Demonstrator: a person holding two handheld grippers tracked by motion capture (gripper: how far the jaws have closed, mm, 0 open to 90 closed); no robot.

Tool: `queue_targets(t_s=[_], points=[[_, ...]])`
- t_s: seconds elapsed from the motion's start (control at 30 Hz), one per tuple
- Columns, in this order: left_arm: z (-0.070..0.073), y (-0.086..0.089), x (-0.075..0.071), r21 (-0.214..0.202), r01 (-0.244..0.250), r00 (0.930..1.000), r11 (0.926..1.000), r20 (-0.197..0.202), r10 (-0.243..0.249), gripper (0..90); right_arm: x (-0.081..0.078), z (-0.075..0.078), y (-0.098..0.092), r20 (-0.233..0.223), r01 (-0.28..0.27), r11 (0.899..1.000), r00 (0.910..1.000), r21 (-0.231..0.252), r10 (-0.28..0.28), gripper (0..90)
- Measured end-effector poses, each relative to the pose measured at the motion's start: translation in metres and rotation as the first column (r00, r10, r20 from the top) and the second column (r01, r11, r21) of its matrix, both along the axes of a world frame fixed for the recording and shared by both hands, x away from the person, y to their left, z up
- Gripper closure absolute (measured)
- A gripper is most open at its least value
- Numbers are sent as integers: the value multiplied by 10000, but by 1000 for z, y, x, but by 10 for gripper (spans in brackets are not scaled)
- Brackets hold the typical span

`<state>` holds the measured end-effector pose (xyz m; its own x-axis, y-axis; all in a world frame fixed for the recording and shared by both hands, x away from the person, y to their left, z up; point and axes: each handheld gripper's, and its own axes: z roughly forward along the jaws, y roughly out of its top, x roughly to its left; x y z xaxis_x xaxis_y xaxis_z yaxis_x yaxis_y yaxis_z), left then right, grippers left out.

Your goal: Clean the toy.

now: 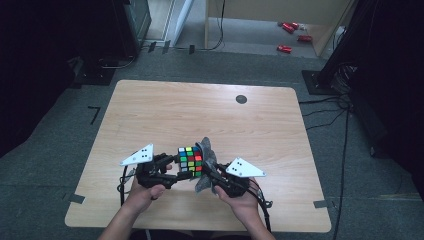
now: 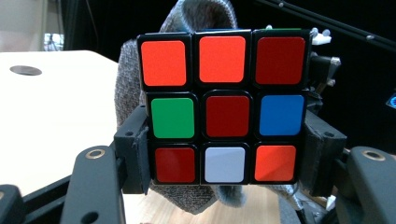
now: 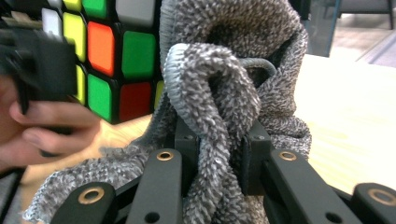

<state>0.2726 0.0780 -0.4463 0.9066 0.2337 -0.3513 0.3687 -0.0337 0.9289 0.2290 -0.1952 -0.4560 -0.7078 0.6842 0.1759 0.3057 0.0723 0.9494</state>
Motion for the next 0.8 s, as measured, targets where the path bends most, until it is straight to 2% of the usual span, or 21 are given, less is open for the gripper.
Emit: queue_targets(t_s=[0.1, 0.2, 0.3, 0.33, 0.37, 0.4, 0.43, 0.47, 0.5, 0.53, 0.57, 0.7, 0.73, 0.8], points=[[-2, 1, 1, 211, -44, 10000, 9998, -52, 45, 346, -1, 13, -11, 318, 428, 9972, 9985, 608, -447, 747], [-4, -3, 1, 310, 44, 10000, 9995, -38, -42, 346, -6, 28, -19, 759, 675, 9896, 9941, 1272, -775, 746], [-4, -8, -2, 494, 60, 10000, 9988, 15, -61, 346, -10, 28, -12, 998, 431, 9930, 9935, 1098, -542, 747], [-4, -7, -2, 568, -36, 10000, 9984, 45, 33, 346, -10, 25, -8, 981, 428, 9942, 9938, 982, -525, 750], [-4, -6, -1, 538, -69, 10000, 9985, 7, 69, 346, -10, 21, -7, 869, 493, 9925, 9945, 1115, -591, 751], [-3, -4, -1, 490, -122, 9999, 9987, 19, 121, 346, -7, 16, -7, 489, 311, 9918, 9981, 1241, -374, 750], [-2, -2, 0, 407, -157, 9999, 9990, 57, 155, 346, -4, 10, -5, 139, 98, 9938, 9998, 1107, -114, 749], [-1, 0, 0, 301, -171, 9998, 9994, 47, 170, 346, -2, 5, -3, -89, -27, 9980, 10000, 637, 32, 748], [1, 1, 0, 221, -201, 9998, 9996, 64, 199, 346, -1, 2, 0, -138, -43, 9999, 9999, 112, 45, 749], [2, 1, 0, 208, -226, 9997, 9995, 115, 224, 346, -2, 0, 2, -61, 37, 9998, 10000, -188, -38, 749], [2, 1, 0, 251, -245, 9996, 9994, 139, 242, 346, -2, 2, 1, 21, 91, 9999, 10000, -136, -91, 749], [-2, 0, 1, 526, -218, 9997, 9984, 62, 215, 346, -5, 21, -12, 641, 497, 9952, 9964, 844, -552, 751], [-3, -2, 1, 555, -181, 9998, 9983, 40, 179, 346, -7, 25, -14, 799, 514, 9928, 9950, 1082, -602, 751], [-4, -6, 0, 598, -62, 10000, 9982, 75, 58, 346, -10, 29, -14, 1040, 355, 9919, 9934, 1220, -484, 750]])
